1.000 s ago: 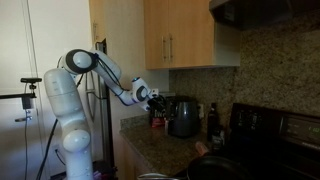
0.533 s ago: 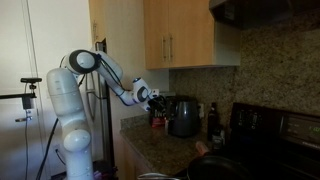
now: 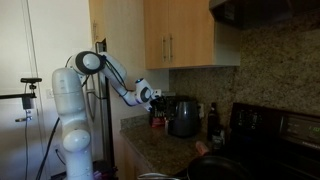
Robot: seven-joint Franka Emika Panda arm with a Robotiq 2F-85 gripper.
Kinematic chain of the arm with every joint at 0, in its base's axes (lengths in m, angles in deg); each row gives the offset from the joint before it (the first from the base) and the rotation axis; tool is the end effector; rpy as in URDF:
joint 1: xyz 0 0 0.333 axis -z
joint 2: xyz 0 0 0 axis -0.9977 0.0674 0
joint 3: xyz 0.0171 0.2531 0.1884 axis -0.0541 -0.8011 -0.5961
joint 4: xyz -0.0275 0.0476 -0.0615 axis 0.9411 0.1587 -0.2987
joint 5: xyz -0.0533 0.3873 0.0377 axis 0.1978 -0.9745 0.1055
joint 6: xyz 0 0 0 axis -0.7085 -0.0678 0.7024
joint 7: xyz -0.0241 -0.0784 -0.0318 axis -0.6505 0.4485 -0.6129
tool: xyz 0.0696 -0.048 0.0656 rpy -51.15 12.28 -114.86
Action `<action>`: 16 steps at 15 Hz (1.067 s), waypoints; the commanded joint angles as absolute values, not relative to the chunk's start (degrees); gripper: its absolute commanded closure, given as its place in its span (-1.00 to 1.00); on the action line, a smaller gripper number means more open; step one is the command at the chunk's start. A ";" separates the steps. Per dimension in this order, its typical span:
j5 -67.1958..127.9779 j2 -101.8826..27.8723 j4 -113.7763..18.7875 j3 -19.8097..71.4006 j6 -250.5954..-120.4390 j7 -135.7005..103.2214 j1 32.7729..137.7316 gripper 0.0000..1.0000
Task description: Turn on the air fryer
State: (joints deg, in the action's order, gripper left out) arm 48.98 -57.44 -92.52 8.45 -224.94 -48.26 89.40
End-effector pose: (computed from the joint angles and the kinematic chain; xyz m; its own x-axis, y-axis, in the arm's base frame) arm 0.5149 0.1215 0.4200 0.7565 -0.1210 0.6427 -0.0497 -0.9905 -0.1279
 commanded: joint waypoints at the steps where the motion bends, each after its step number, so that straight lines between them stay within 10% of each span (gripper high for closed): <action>1: 47.69 -54.39 -90.95 8.50 -225.84 -48.17 89.16 -1.00; 16: 55.31 -45.54 -83.89 11.75 -230.96 -53.70 88.90 -1.00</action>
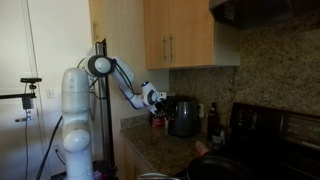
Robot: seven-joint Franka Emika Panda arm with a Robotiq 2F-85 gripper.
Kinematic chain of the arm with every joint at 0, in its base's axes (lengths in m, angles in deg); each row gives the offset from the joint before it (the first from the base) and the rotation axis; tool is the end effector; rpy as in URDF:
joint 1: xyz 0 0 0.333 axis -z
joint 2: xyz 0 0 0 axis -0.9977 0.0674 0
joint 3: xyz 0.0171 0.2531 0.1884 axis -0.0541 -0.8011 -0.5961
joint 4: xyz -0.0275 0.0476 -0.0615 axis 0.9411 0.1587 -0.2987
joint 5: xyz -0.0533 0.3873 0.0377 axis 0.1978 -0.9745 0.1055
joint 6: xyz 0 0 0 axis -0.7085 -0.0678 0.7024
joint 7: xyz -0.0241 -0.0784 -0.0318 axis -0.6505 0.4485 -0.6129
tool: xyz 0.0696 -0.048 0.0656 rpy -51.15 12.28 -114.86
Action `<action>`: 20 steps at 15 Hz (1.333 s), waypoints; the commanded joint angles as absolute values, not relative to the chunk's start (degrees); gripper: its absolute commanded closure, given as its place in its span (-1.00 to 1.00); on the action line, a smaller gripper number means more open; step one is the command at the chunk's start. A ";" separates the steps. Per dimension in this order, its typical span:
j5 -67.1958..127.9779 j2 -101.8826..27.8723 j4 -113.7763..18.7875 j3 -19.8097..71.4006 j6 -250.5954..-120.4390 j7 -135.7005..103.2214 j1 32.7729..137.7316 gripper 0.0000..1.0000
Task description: Turn on the air fryer
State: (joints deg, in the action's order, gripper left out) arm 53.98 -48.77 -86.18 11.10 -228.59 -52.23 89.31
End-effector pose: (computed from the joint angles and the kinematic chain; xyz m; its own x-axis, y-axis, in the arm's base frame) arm 0.5554 0.1101 0.3976 0.7429 -0.1572 0.6507 -0.0637 -0.9842 -0.1650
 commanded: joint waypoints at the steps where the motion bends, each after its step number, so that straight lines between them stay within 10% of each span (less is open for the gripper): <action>1: 53.93 -44.87 -83.63 11.09 -231.12 -53.35 88.85 -1.00; 9: 51.05 -44.99 -83.98 8.71 -231.61 -54.33 88.58 -1.00; 20: 33.17 -66.51 -87.75 7.55 -196.81 -40.31 79.89 -1.00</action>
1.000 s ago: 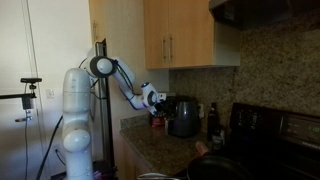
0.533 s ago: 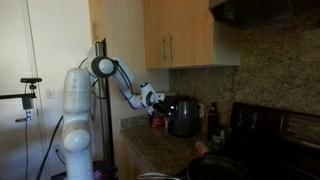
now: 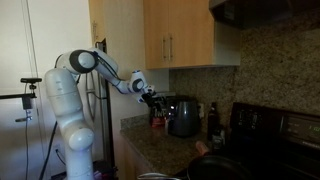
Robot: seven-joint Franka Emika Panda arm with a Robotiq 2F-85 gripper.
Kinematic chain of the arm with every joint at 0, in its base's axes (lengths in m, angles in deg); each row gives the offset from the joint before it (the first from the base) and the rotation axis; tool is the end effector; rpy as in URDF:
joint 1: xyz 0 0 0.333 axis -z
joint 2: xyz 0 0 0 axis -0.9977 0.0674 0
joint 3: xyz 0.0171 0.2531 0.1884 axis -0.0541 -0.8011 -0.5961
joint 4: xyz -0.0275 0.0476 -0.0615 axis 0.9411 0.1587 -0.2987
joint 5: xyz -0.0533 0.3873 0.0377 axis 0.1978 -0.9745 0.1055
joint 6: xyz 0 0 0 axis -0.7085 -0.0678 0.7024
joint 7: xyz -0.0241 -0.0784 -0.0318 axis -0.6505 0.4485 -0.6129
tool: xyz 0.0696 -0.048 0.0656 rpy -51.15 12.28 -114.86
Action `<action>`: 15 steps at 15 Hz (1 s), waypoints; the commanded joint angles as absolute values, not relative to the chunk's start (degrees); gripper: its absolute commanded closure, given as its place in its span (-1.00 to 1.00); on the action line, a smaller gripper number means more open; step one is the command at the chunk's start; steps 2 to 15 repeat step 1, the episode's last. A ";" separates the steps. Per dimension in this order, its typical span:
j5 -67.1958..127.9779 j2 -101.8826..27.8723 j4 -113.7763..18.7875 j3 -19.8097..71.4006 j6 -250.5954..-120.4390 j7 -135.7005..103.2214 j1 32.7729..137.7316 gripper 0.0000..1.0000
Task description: Turn on the air fryer
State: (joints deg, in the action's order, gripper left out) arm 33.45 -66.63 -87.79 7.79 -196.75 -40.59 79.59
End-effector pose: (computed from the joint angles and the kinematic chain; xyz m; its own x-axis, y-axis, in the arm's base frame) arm 0.4751 0.1853 0.4809 0.8926 -0.0778 0.4441 -0.0473 -0.9957 -0.0795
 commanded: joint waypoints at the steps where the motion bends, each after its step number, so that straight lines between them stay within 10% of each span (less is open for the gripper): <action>1: 33.05 -69.00 -88.37 7.36 -195.29 -39.99 80.03 -1.00; 15: 33.05 -69.00 -88.37 7.36 -195.29 -39.99 80.03 -1.00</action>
